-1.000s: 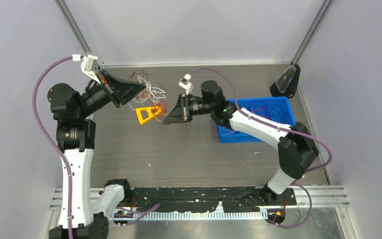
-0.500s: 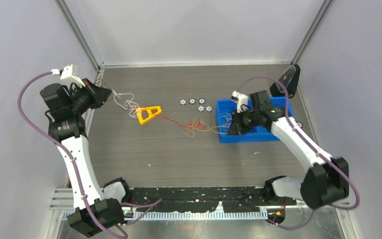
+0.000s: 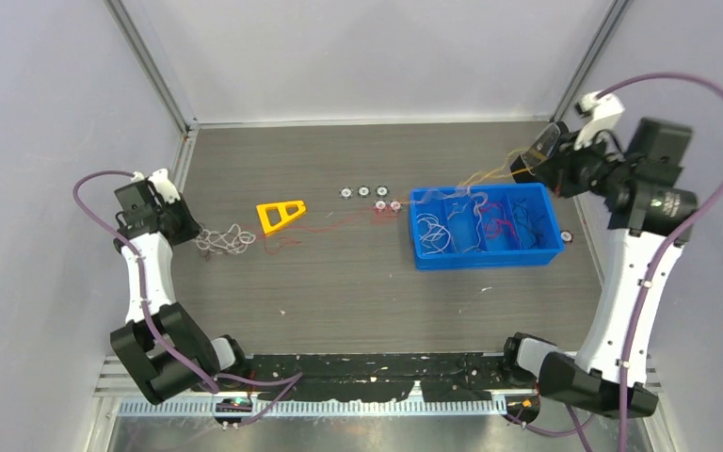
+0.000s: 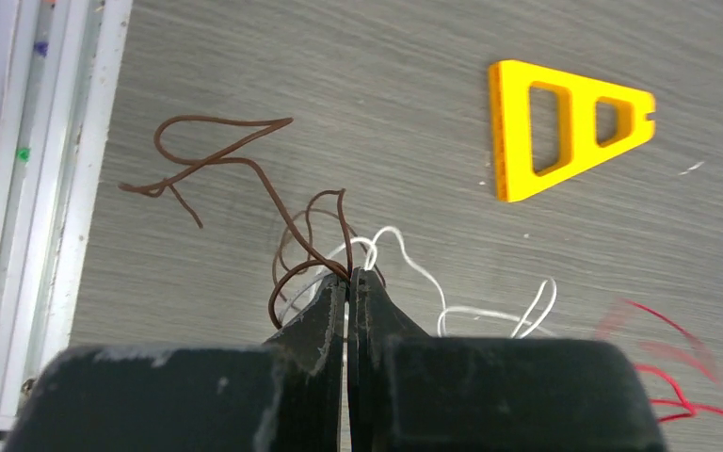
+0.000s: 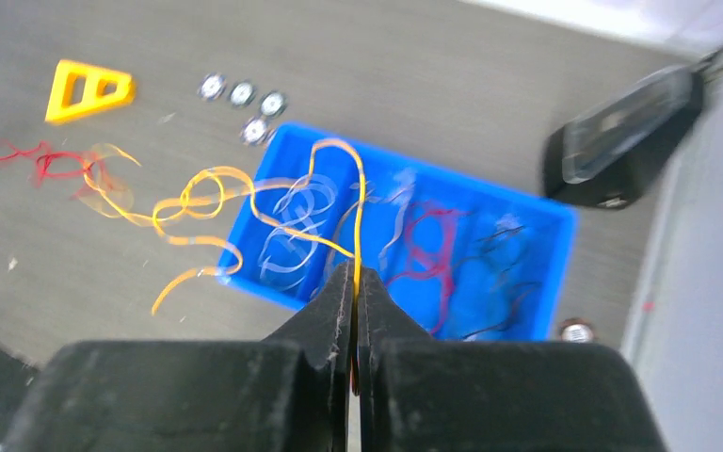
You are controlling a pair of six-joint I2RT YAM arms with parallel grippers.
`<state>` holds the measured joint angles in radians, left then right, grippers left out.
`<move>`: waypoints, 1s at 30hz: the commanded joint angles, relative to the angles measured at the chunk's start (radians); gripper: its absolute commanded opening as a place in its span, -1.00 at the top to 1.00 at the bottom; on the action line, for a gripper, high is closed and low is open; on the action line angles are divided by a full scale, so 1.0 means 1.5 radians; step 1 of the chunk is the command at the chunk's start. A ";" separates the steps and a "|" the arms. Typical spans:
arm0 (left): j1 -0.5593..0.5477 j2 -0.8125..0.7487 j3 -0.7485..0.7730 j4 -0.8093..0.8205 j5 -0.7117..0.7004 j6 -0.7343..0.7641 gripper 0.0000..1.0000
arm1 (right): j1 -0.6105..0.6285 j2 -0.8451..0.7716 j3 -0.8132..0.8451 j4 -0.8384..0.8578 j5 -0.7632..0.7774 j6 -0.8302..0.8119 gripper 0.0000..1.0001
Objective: Untangle the cables
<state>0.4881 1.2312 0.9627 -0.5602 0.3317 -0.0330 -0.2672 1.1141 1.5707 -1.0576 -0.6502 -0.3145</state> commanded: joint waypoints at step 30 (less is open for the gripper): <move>-0.033 0.007 -0.100 0.026 -0.072 0.192 1.00 | -0.401 0.258 0.449 0.145 -0.099 0.164 0.89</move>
<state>0.4442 1.1992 0.7689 -0.5575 0.2684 0.2287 -0.8696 1.5871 2.2745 -0.9504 -0.8093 -0.0769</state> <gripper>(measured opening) 0.009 0.066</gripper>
